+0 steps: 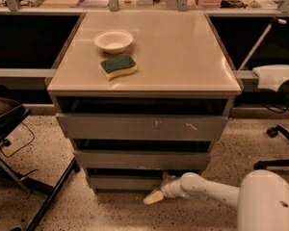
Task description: Open bottom drawer
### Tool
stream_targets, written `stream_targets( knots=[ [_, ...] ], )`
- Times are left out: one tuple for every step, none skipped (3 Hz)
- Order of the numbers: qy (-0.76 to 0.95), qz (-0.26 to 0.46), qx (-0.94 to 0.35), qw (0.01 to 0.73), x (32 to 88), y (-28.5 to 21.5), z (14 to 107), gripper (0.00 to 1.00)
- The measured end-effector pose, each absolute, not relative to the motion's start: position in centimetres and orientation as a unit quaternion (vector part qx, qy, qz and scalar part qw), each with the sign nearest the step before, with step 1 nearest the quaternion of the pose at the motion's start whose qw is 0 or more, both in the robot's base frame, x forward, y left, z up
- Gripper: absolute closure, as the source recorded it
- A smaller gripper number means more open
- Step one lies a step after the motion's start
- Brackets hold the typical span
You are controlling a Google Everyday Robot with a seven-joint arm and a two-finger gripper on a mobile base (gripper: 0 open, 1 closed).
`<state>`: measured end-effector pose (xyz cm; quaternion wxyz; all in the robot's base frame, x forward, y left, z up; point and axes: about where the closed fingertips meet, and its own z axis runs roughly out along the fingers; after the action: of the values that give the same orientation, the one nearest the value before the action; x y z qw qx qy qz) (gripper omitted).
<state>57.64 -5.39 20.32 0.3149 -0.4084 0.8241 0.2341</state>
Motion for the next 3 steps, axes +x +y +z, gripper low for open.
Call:
stream_targets(
  knots=[
    [0.828, 0.174, -0.411, 0.337, 60.49, -5.51, 17.37, 0.0],
    [0.829, 0.173, -0.411, 0.338, 60.52, -5.53, 17.44, 0.0],
    [0.829, 0.173, -0.411, 0.338, 60.52, -5.53, 17.43, 0.19]
  ],
)
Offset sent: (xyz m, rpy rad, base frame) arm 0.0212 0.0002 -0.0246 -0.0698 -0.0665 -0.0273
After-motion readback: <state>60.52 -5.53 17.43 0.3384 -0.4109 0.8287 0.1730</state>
